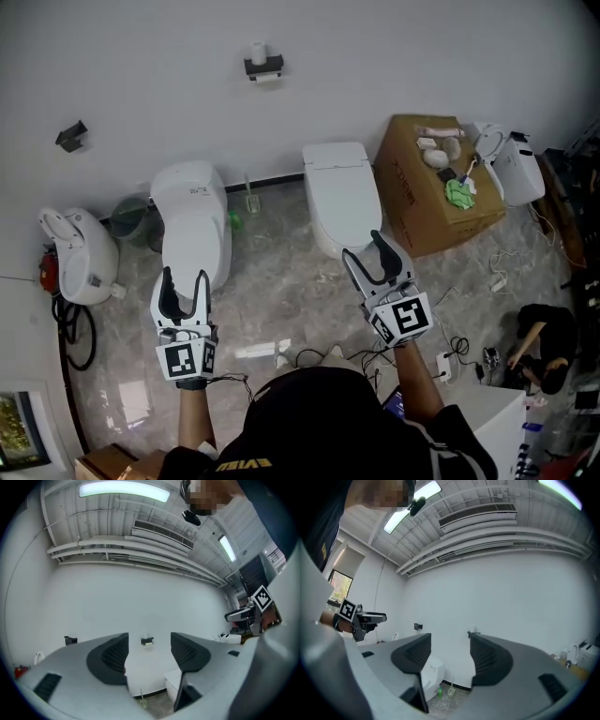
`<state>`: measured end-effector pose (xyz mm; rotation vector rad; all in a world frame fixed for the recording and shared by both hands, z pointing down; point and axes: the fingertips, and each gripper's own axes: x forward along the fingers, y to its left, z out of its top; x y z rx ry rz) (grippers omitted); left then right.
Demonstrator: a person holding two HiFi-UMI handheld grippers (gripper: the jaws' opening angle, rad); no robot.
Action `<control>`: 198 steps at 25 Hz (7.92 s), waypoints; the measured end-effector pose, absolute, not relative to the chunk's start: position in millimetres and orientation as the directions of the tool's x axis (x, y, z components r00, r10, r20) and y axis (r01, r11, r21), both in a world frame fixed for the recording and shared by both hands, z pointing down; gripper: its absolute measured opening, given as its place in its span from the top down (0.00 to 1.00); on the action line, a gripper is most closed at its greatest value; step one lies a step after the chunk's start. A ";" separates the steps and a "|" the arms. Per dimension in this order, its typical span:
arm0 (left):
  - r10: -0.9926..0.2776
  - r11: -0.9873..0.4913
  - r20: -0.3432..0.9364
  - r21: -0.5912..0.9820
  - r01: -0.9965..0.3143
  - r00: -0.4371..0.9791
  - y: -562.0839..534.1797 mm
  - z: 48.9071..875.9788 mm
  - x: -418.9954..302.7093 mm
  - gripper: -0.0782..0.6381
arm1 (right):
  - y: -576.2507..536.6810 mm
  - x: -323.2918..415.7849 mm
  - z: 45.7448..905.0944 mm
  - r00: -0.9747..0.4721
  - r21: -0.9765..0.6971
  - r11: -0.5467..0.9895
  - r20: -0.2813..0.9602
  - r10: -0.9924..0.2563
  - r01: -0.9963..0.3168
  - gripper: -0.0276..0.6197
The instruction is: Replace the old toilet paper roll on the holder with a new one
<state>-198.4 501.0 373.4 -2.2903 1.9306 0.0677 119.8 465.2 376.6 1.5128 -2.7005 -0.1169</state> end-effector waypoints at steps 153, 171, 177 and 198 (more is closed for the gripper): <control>-0.962 -0.273 0.026 -0.004 -0.962 0.273 -250.4 478.1 -183.9 0.50 | -388.1 7.1 610.0 -0.624 -0.070 0.647 0.364 -0.692 -0.759 0.92; -0.956 -0.292 0.019 -0.011 -0.956 0.292 -248.4 473.6 -169.0 0.50 | -379.8 42.9 608.0 -0.622 -0.102 0.633 0.356 -0.697 -0.768 0.94; -0.952 -0.304 0.019 -0.012 -0.953 0.304 -246.8 474.1 -160.5 0.50 | -376.1 58.8 607.9 -0.618 -0.113 0.623 0.351 -0.704 -0.774 0.95; -0.971 -0.240 0.012 -0.010 -0.971 0.240 -240.5 469.0 -184.9 0.51 | -330.8 124.7 561.2 -0.565 -0.090 0.563 0.269 -0.780 -0.821 0.96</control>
